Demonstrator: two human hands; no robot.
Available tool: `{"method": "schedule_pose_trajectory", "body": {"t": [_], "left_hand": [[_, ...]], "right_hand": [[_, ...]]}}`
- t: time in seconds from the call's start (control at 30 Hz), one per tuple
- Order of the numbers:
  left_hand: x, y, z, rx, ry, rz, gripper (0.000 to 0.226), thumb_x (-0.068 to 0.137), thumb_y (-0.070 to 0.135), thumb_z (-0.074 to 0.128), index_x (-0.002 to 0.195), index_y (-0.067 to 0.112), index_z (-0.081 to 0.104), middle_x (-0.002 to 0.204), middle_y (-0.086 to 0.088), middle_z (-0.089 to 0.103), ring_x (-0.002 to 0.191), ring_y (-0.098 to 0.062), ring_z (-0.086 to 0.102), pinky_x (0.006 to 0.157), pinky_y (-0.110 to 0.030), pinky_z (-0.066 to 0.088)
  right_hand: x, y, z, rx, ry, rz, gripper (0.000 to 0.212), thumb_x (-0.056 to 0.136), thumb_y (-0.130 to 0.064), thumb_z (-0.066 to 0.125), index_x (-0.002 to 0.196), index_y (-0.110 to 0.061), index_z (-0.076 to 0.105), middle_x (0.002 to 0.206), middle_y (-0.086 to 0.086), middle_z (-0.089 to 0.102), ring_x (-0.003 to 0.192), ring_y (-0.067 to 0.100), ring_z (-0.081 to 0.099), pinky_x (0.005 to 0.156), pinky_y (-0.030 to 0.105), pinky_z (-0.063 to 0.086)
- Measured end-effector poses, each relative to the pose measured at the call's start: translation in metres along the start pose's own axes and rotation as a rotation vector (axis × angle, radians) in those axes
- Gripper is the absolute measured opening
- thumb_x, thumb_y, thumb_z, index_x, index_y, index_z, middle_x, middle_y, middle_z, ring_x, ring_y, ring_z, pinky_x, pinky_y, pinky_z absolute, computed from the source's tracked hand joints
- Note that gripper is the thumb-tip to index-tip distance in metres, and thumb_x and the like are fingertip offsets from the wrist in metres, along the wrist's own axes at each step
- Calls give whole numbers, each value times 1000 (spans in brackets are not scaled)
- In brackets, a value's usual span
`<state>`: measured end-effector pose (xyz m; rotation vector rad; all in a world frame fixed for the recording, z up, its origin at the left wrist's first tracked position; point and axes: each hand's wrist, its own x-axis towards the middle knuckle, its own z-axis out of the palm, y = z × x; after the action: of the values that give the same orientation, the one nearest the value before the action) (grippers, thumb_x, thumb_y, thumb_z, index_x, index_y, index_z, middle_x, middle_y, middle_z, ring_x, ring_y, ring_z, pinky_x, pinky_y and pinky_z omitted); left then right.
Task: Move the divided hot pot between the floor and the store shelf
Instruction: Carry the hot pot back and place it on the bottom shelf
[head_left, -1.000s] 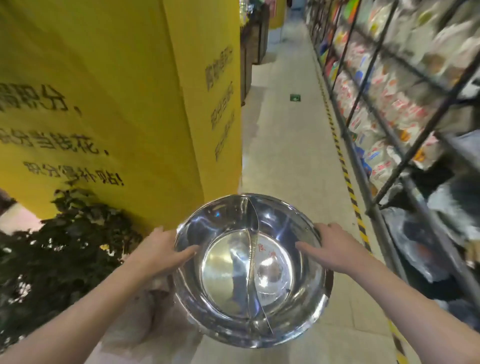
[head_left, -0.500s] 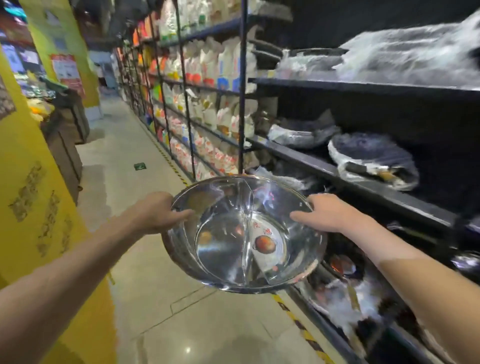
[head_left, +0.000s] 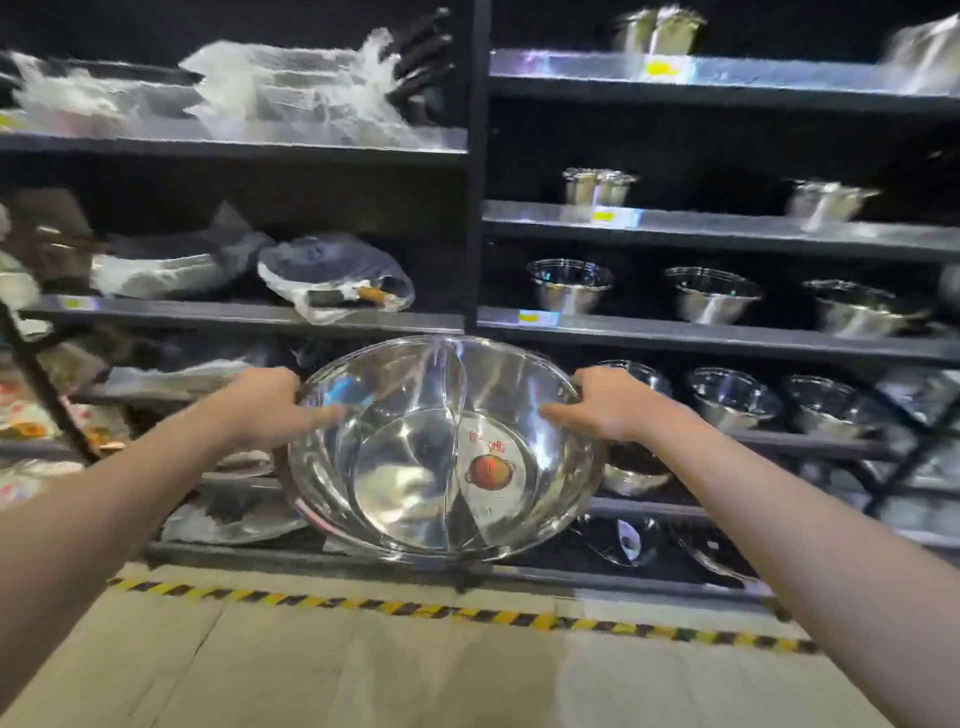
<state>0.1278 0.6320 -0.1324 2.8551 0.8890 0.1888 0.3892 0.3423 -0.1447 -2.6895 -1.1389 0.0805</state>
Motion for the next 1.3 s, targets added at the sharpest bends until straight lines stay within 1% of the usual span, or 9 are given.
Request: {"method": "schedule_pose_trajectory", "body": {"t": [0.23,0.33,0.47,0.67,0.73,0.87,1.07,1.2,1.3], "left_hand": [[50,131,33,-127,-43,178,63,69,75,61,73,12,60,70,-5,67,64,-20,62,55,-32,47],[61,178,47,-108,-83,242,63,71,74,60,82,12,63,79,-6,68,72,-22,63,64,-35,50],[69,215,67,-81,-114,258,61,75,71,59,91,13,66,87,-7,69,79,-24,63,76,-38,52],[76,227,101,-88,-163,167,60,74,72,60,88,14,62,81,-3,65,73,-17,61,61,-34,47],[82,224,114,-101,-187,133,59,74,71,61,93,15,62,84,-1,65,77,-17,61,65,-34,49],[105,208,139,-175,-232,173,51,77,66,62,106,24,64,87,4,69,81,-15,63,75,-36,52],[160,185,181,-187,-230,197,59,72,71,55,108,26,63,96,0,68,92,-19,63,82,-43,54],[179,178,229,-122,-285,70,78,70,81,48,114,17,58,116,-14,55,112,-33,51,91,-49,48],[182,180,268,-138,-356,79,79,71,79,46,122,20,54,114,-13,57,114,-34,50,94,-48,46]], "right_hand": [[-72,122,-35,-46,58,217,71,77,-74,55,106,-9,57,97,6,62,84,25,59,72,38,51],[-87,162,-44,-58,67,257,62,78,-73,56,90,-12,52,83,2,57,73,22,55,62,35,43],[-92,198,-45,-83,38,287,63,78,-77,54,77,-14,51,76,2,58,72,24,60,66,37,50],[-79,227,-14,-51,-17,240,68,83,-74,55,87,-6,61,78,10,65,75,27,64,72,40,55],[-68,230,2,-3,-61,268,66,82,-75,55,78,-9,60,72,7,64,68,23,63,68,39,55],[-40,230,33,58,-133,298,75,76,-80,52,102,-11,63,99,9,66,92,28,63,86,45,55],[4,229,73,62,-146,348,70,76,-81,49,95,-15,58,97,10,65,106,29,55,85,47,52],[31,239,110,45,-154,367,80,76,-82,48,114,-13,61,113,16,63,115,35,54,92,49,49],[37,257,145,100,-187,385,80,78,-81,49,125,-18,61,119,13,64,122,35,51,96,48,48]]}}
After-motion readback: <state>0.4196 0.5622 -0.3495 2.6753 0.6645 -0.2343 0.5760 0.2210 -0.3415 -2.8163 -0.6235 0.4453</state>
